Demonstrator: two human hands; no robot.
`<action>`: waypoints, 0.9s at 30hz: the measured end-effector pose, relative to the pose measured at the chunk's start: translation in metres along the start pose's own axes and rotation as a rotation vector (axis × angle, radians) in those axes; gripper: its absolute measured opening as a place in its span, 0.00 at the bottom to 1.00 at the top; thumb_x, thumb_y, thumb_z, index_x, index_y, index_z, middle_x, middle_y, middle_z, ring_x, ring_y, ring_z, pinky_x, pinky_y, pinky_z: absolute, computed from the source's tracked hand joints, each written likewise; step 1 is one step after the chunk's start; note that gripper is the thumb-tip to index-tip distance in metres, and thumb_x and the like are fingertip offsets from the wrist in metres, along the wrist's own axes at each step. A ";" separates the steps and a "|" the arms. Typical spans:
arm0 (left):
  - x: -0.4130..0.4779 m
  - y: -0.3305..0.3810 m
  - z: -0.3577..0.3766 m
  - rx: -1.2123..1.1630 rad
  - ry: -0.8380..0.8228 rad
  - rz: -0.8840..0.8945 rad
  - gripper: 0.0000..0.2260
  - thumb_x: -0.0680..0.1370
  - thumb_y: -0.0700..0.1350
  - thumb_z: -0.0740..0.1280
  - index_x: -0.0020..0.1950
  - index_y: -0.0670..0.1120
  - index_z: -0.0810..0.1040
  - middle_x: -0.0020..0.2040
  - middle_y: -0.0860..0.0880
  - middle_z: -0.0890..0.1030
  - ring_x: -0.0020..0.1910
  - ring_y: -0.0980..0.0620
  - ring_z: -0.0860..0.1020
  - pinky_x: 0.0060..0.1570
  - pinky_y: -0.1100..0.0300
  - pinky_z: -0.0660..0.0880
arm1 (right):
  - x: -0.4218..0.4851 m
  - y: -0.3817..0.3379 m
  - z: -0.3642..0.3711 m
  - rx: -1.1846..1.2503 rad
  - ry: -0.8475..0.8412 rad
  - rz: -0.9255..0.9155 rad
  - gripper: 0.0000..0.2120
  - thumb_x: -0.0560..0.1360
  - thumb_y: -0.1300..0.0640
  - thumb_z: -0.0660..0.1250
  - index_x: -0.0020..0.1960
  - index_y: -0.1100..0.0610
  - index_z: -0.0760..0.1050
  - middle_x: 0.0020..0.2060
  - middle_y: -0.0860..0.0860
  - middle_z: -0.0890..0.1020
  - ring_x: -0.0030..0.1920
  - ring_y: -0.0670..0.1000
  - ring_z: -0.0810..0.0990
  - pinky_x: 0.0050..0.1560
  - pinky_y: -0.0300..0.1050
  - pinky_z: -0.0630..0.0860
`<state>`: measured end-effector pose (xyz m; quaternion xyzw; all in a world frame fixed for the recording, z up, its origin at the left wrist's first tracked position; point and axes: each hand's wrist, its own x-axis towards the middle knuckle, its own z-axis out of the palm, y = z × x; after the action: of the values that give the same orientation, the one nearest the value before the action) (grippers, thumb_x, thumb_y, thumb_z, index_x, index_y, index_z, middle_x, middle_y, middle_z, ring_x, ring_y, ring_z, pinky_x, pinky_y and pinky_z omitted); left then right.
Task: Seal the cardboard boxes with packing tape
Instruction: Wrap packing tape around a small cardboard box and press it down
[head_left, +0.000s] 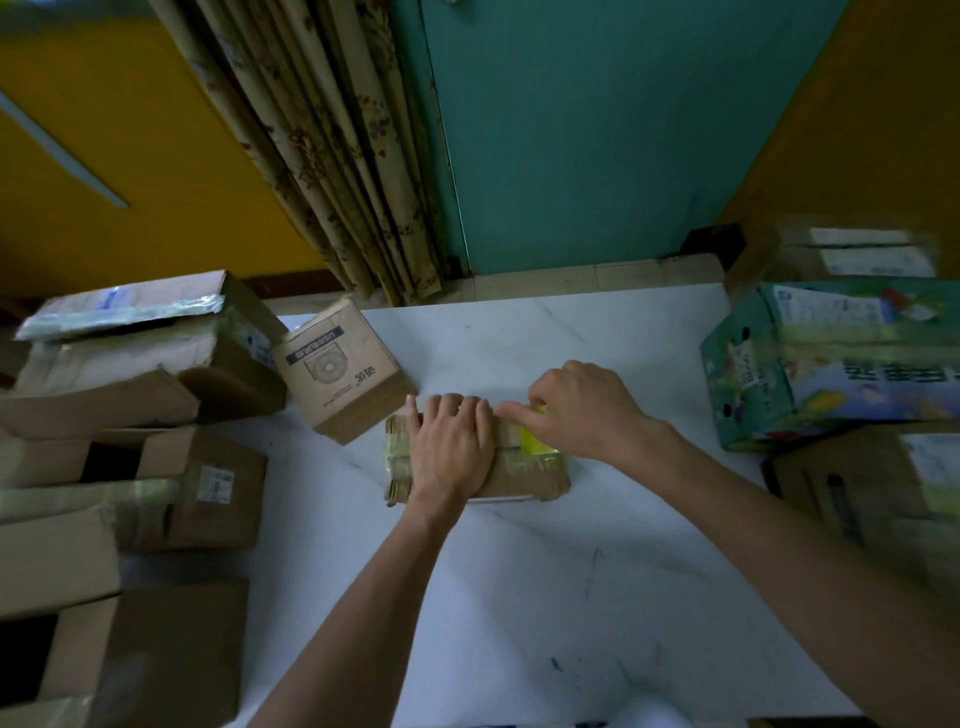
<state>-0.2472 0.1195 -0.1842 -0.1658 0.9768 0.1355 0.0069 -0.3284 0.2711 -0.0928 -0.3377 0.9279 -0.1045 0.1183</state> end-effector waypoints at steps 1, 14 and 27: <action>0.002 -0.003 0.000 -0.011 0.020 -0.012 0.23 0.85 0.54 0.48 0.54 0.50 0.82 0.57 0.50 0.82 0.62 0.47 0.75 0.77 0.40 0.52 | 0.000 0.002 0.000 -0.006 -0.005 0.007 0.33 0.76 0.28 0.52 0.30 0.54 0.70 0.29 0.49 0.72 0.34 0.50 0.72 0.36 0.44 0.65; 0.006 -0.012 0.004 0.058 0.013 0.010 0.20 0.83 0.56 0.49 0.46 0.48 0.77 0.49 0.47 0.79 0.55 0.43 0.75 0.71 0.40 0.61 | -0.021 0.055 0.069 -0.021 -0.044 0.209 0.39 0.76 0.28 0.41 0.24 0.57 0.65 0.23 0.50 0.69 0.30 0.54 0.74 0.31 0.44 0.63; 0.002 -0.010 0.005 0.055 0.040 0.018 0.22 0.83 0.57 0.48 0.50 0.48 0.78 0.52 0.47 0.79 0.58 0.42 0.75 0.73 0.41 0.58 | -0.026 0.053 0.085 0.059 -0.010 0.352 0.39 0.78 0.34 0.36 0.35 0.55 0.79 0.26 0.53 0.73 0.34 0.58 0.79 0.34 0.44 0.68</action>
<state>-0.2463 0.1114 -0.1915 -0.1594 0.9816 0.1052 -0.0092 -0.3161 0.3179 -0.1844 -0.1669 0.9686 -0.1078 0.1492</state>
